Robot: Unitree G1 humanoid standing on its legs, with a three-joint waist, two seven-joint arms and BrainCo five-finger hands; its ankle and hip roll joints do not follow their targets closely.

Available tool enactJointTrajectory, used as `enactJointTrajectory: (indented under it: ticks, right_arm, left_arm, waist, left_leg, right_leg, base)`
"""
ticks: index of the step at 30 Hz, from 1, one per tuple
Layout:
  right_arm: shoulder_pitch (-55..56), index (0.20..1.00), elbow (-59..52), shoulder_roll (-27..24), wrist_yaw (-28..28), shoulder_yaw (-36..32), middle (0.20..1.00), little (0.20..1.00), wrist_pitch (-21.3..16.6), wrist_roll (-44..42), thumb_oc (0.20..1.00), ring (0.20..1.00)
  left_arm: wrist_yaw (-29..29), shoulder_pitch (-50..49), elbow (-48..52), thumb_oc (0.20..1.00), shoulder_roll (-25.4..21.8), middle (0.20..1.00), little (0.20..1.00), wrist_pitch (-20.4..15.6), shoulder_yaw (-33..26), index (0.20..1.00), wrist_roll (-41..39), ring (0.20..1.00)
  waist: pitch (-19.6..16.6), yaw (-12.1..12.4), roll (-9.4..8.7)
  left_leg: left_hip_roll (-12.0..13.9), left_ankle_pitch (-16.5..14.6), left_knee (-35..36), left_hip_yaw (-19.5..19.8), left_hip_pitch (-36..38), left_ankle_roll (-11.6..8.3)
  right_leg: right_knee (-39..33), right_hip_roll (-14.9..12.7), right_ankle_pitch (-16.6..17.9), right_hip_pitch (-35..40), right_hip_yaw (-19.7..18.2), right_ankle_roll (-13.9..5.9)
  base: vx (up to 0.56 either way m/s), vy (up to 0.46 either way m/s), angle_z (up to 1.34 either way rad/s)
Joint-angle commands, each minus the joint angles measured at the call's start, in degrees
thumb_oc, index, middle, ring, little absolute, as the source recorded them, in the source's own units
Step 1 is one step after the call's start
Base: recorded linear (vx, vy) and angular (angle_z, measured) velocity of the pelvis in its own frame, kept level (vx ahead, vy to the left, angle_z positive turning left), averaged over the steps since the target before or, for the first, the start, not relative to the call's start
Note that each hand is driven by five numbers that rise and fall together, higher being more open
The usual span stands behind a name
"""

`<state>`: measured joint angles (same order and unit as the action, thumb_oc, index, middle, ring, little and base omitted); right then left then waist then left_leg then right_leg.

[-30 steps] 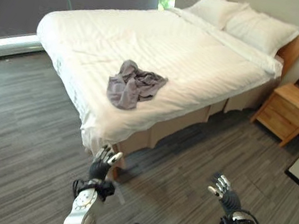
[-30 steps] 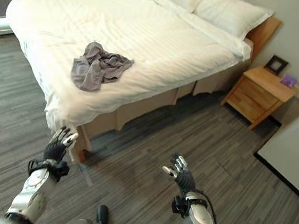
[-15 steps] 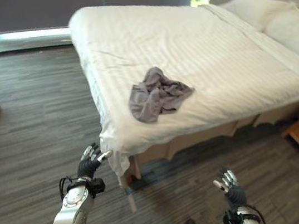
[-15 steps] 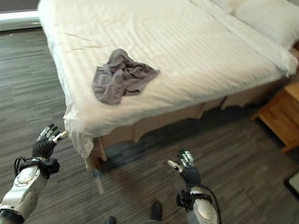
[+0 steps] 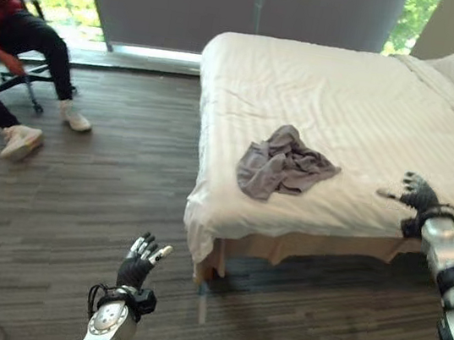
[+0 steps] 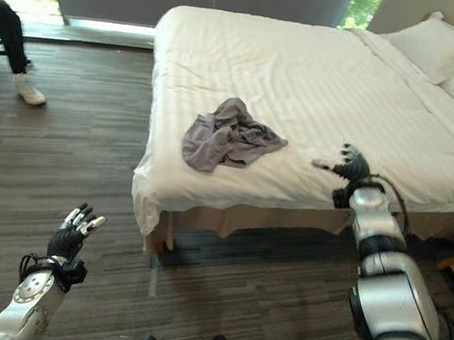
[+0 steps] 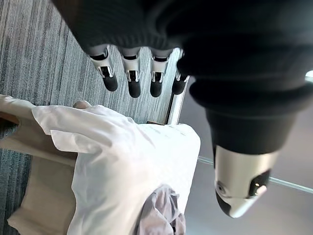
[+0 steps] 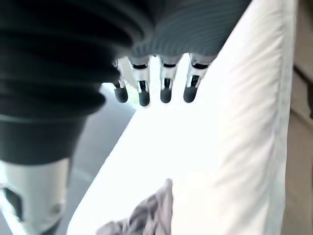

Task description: Pick up bed clothes into laundry basket.

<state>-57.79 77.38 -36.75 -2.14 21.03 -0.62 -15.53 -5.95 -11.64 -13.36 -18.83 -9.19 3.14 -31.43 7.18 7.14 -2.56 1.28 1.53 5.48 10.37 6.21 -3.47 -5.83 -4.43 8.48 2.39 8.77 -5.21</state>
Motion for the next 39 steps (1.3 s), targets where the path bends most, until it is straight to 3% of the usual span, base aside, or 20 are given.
enactJointTrajectory:
  ticks: [1, 5, 7, 13, 18, 23, 31, 33, 34, 39]
  right_arm:
    - [-6.5, 1.0, -1.2, -1.6, -3.2, 5.7, 1.0, 1.0, -1.2, 6.6, 1.0, 1.0]
    - [-14.0, 1.0, 2.6, -2.1, -4.6, 7.3, 1.0, 1.0, -0.9, 8.7, 1.0, 1.0]
    - [-17.6, 1.0, 2.7, -1.8, -5.8, 8.6, 1.0, 1.0, -0.6, 9.5, 1.0, 1.0]
    - [-21.9, 1.0, 2.9, -0.8, -6.8, 10.6, 1.0, 1.0, 0.3, 11.0, 1.0, 1.0]
    - [-26.9, 1.0, 3.7, -2.3, -7.5, 14.0, 1.0, 1.0, 1.2, 12.8, 1.0, 1.0]
    - [-30.8, 1.0, 3.9, -2.7, -7.9, 16.4, 1.0, 1.0, 1.7, 13.1, 1.0, 1.0]
    - [-36.6, 1.0, 1.5, 0.9, -9.6, 20.6, 1.0, 1.0, 2.1, 13.0, 1.0, 1.0]
    - [-37.8, 1.0, 1.4, 0.7, -10.5, 21.0, 1.0, 1.0, 2.2, 12.3, 1.0, 1.0]
    - [-37.9, 1.0, 1.4, 0.8, -10.6, 21.3, 1.0, 1.0, 2.3, 12.2, 1.0, 1.0]
    - [-35.8, 1.0, 1.6, 0.9, -10.8, 21.1, 1.0, 1.0, 2.6, 13.0, 1.0, 1.0]
  left_arm:
    - [1.1, 1.9, 3.6, 1.0, -6.4, 1.0, 1.0, -2.8, 1.0, 1.0, -2.6, 1.0]
    - [2.1, 1.5, 5.1, 1.0, -7.5, 1.0, 1.0, -2.9, 2.2, 1.0, -2.5, 1.0]
    - [2.3, 1.1, 5.4, 1.0, -7.9, 1.0, 1.0, -3.1, 3.0, 1.0, -2.9, 1.0]
    - [1.9, 0.7, 5.9, 1.0, -8.0, 1.0, 1.0, -3.4, 4.2, 1.0, -3.7, 1.0]
    - [1.4, 1.5, 7.4, 1.0, -8.7, 1.0, 1.0, -4.2, 5.4, 1.0, -4.5, 1.0]
    - [0.9, 1.7, 8.1, 1.0, -8.6, 1.0, 1.0, -4.6, 6.3, 1.0, -5.0, 1.0]
    - [-1.9, 4.6, 8.4, 1.0, -8.1, 1.0, 1.0, -5.9, 8.8, 1.0, -5.0, 1.0]
    - [-2.7, 5.0, 8.4, 1.0, -7.7, 1.0, 1.0, -6.3, 9.5, 1.0, -5.1, 1.0]
    - [-2.9, 5.0, 8.2, 1.0, -7.6, 1.0, 1.0, -6.3, 9.6, 1.0, -5.1, 1.0]
    - [-4.7, 6.4, 8.4, 1.0, -6.5, 1.0, 1.0, -6.9, 10.4, 1.0, -5.1, 1.0]
  waist:
    - [-0.3, 2.3, -0.81]
    - [0.7, 5.0, 1.17]
    - [1.6, 6.7, 3.26]
    - [3.4, 8.5, 5.59]
    - [6.4, 9.7, 8.89]
    - [7.7, 10.9, 10.51]
    - [10.3, 11.9, 12.85]
    - [10.8, 11.9, 13.65]
    - [10.6, 12.0, 13.67]
    - [11.7, 12.2, 15.18]
  left_leg:
    - [3.4, 1.0, -0.9, -3.7, -4.3, -0.38]
    - [3.3, 2.7, -0.8, -0.5, -7.4, -1.15]
    - [3.1, 4.0, -0.7, 1.2, -9.9, -1.82]
    - [2.9, 6.0, -0.6, 2.8, -12.9, -2.55]
    - [2.3, 7.7, -0.5, 4.2, -17.2, -2.82]
    - [2.2, 8.5, -0.5, 4.1, -20.3, -3.01]
    - [1.7, 9.6, -0.5, 4.8, -24.5, -2.76]
    - [1.2, 9.9, -0.5, 5.5, -25.3, -2.65]
    - [1.1, 8.6, -0.5, 5.6, -24.8, -2.64]
    - [0.0, 8.9, -0.5, 6.6, -25.5, -2.5]
  right_leg:
    - [4.1, -4.2, -5.5, -1.6, 0.4, -2.43]
    - [2.9, -3.6, -6.0, -2.1, 3.2, -1.93]
    - [2.5, -3.2, -6.3, -3.3, 4.7, -1.51]
    - [2.7, -2.7, -6.5, -5.4, 6.4, -1.07]
    - [5.7, -3.2, -7.1, -11.4, 7.1, -0.61]
    - [9.2, -3.3, -7.9, -16.7, 6.5, -0.26]
    - [17.6, -4.6, -10.5, -24.8, 5.4, 0.29]
    - [19.1, -5.5, -11.1, -26.0, 5.6, 0.25]
    - [20.0, -5.6, -13.2, -25.8, 5.3, -0.01]
    - [21.8, -7.0, -14.0, -26.7, 5.5, -0.01]
  base:
    - [0.02, -0.107, 0.35]
    - [0.0, -0.099, 0.4]
    - [-0.03, -0.089, 0.6]
    - [-0.04, -0.053, 0.28]
    - [-0.1, -0.01, 0.1]
    - [-0.06, 0.009, -0.04]
    - [-0.02, 0.009, 0.02]
    - [0.03, 0.011, 0.14]
    - [0.07, -0.01, 0.17]
    - [0.01, 0.015, 0.22]
